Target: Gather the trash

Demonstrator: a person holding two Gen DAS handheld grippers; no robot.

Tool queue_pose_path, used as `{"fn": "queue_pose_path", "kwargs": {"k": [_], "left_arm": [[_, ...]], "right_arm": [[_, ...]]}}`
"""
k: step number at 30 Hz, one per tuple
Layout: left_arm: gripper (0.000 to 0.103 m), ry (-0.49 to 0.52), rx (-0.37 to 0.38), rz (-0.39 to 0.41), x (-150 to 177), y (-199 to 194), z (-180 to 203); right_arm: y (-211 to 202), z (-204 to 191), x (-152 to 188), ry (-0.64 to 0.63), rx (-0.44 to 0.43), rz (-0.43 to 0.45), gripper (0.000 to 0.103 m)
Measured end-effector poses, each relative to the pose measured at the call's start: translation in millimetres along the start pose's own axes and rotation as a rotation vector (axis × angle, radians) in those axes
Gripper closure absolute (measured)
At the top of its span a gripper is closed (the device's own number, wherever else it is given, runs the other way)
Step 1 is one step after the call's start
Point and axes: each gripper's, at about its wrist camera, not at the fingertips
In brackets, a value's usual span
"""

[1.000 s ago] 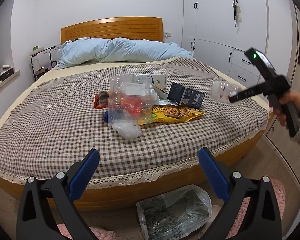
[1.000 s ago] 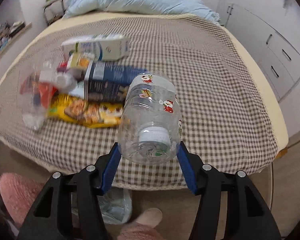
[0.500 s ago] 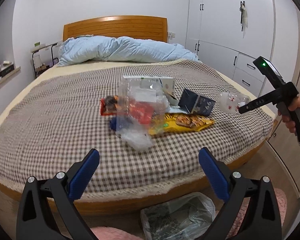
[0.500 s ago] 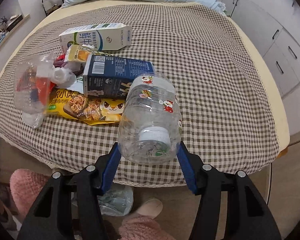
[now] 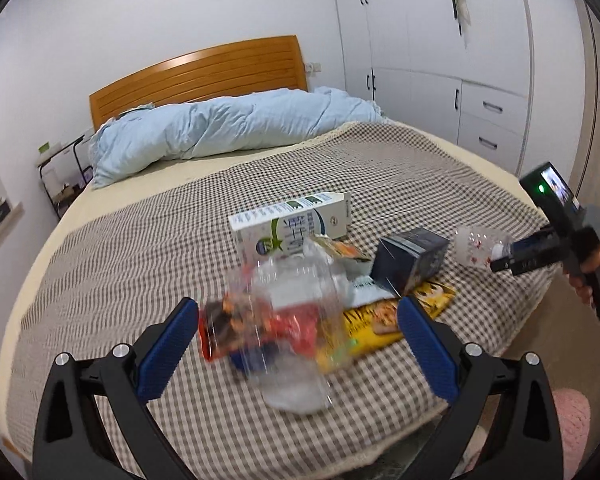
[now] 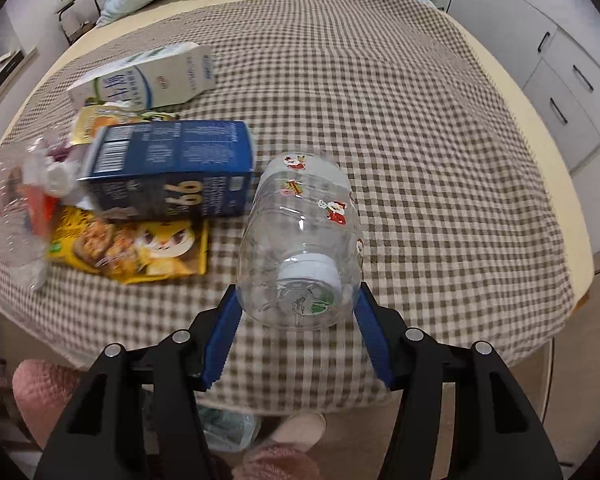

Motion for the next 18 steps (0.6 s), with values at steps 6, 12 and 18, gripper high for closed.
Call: {"fn": "queue_pose_path", "kwargs": {"k": [6,12,18], "left_arm": [[0.007,0.102,-0.023,-0.059,-48,49,-8],[0.007,0.087,-0.026,-0.135,-59,99,-28],[0.007,0.014,0.014,-0.152,-31,102,-43]], "right_arm": [[13,6,-8,0.017,-0.037,0.094,0.047],[38,7,0,0.014,-0.053,0.162,0.041],[15,10,20,0.058,-0.097,0.299,0.023]]}}
Point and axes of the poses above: each gripper's, at about its wrist camera, not at the fingertips, and y roughly the way its jaws point, z to its right, x to its underside, and after that the axes turned 10 degrees about y, right-handed
